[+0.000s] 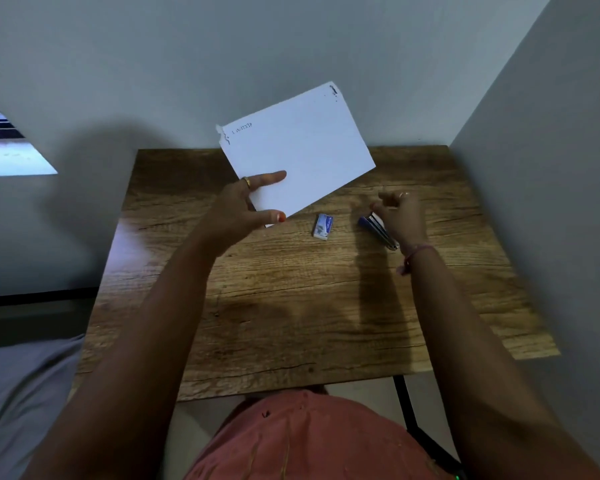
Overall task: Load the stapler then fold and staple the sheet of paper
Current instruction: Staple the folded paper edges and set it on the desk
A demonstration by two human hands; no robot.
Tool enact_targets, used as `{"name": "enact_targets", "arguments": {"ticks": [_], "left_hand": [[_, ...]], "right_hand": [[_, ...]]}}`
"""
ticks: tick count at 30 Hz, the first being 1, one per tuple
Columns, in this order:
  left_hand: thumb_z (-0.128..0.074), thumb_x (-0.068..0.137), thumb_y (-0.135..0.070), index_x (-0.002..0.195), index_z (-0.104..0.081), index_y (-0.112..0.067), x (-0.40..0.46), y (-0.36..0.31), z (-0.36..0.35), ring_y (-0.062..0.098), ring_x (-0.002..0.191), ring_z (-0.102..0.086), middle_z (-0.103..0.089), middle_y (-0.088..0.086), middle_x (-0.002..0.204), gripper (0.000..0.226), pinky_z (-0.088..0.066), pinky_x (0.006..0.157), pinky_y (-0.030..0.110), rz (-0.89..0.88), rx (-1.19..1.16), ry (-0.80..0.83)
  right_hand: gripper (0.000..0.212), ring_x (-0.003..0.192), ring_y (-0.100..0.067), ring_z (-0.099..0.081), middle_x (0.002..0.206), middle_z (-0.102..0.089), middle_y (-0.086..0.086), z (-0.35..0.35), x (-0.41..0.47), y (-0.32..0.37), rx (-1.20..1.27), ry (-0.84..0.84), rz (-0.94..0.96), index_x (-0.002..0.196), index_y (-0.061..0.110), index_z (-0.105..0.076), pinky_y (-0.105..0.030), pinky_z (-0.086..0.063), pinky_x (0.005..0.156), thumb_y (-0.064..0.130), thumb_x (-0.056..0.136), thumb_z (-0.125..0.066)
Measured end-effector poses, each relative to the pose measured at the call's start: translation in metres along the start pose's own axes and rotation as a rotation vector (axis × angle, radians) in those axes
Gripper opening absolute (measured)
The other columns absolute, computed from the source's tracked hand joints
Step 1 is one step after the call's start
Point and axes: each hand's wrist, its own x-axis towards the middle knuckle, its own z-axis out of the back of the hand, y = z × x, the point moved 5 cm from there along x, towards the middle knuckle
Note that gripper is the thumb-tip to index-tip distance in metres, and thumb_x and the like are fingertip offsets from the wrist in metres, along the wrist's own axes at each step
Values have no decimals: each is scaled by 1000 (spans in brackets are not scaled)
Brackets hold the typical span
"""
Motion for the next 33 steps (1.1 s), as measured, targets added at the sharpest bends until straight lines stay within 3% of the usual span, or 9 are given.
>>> {"name": "enact_targets", "arguments": {"ticks": [3, 6, 12, 15, 19, 22, 26, 29, 33], "left_hand": [[-78, 75, -8, 128, -56, -28, 2, -6, 5, 20, 121, -44, -40, 0, 142, 62, -55, 81, 23, -30, 15, -29], [-78, 74, -5, 132, -54, -24, 4, -9, 5, 25, 129, -42, -39, 3, 146, 66, -55, 90, 37, -5, -41, -4], [-77, 75, -4, 133, -55, -22, 9, -9, 2, 17, 123, -46, -42, 1, 143, 65, -56, 83, 27, -12, -108, -14], [-77, 74, -4, 133, -55, -20, 11, -8, -3, 12, 121, -48, -44, -1, 140, 65, -55, 82, 22, -9, -161, -15], [-80, 70, -11, 130, -56, -23, 13, -6, -11, 18, 126, -46, -42, 4, 144, 66, -55, 86, 26, -6, -212, -1], [-79, 73, -8, 128, -57, -26, 13, -1, -16, 21, 127, -45, -41, 3, 144, 62, -55, 89, 33, 13, -188, 6], [-79, 73, -7, 131, -56, -23, 12, 5, -19, 25, 125, -45, -39, 3, 144, 64, -57, 87, 43, 63, -170, 0], [-79, 73, -7, 130, -57, -22, 12, 4, -22, 26, 123, -46, -39, 3, 143, 63, -58, 72, 32, 55, -185, -2], [-77, 75, -4, 128, -57, -24, 11, 1, -27, 25, 120, -47, -41, 0, 139, 60, -53, 61, 20, 43, -220, -1]], "right_hand": [[51, 114, -30, -54, 124, -56, -15, -15, -4, -30, -442, 112, -55, 122, 7, -59, -45, -47, 97, 33, 80, -73], [36, 111, -31, -55, 122, -58, -15, -18, -7, -38, -463, 43, 2, 118, 9, -62, -45, -47, 95, 25, 85, -67], [29, 97, -24, -62, 101, -68, -9, -10, -11, -43, 147, 41, -116, 113, -1, -63, -33, -51, 81, 12, 88, -65], [9, 84, -20, -60, 86, -63, -5, -14, -25, -38, 672, 248, -329, 96, 6, -57, -30, -55, 60, 10, 90, -61], [15, 97, -22, -58, 102, -64, -10, -15, -47, -22, 1066, 561, -403, 105, 7, -58, -35, -60, 70, 10, 92, -51], [17, 80, -14, -67, 94, -67, -4, -16, -59, -12, 1138, 624, -361, 101, 14, -61, -32, -59, 67, 16, 85, -56], [24, 83, -11, -68, 115, -67, -10, -19, -66, -6, 1158, 696, -301, 109, 11, -59, -24, -55, 59, 15, 86, -56], [23, 85, -9, -66, 123, -65, -12, -23, -69, -5, 1149, 715, -261, 111, 13, -56, -20, -52, 62, 13, 88, -55], [20, 95, -17, -69, 116, -68, -6, -29, -77, -2, 1126, 736, -249, 105, 21, -63, -35, -57, 73, 13, 87, -57]]}}
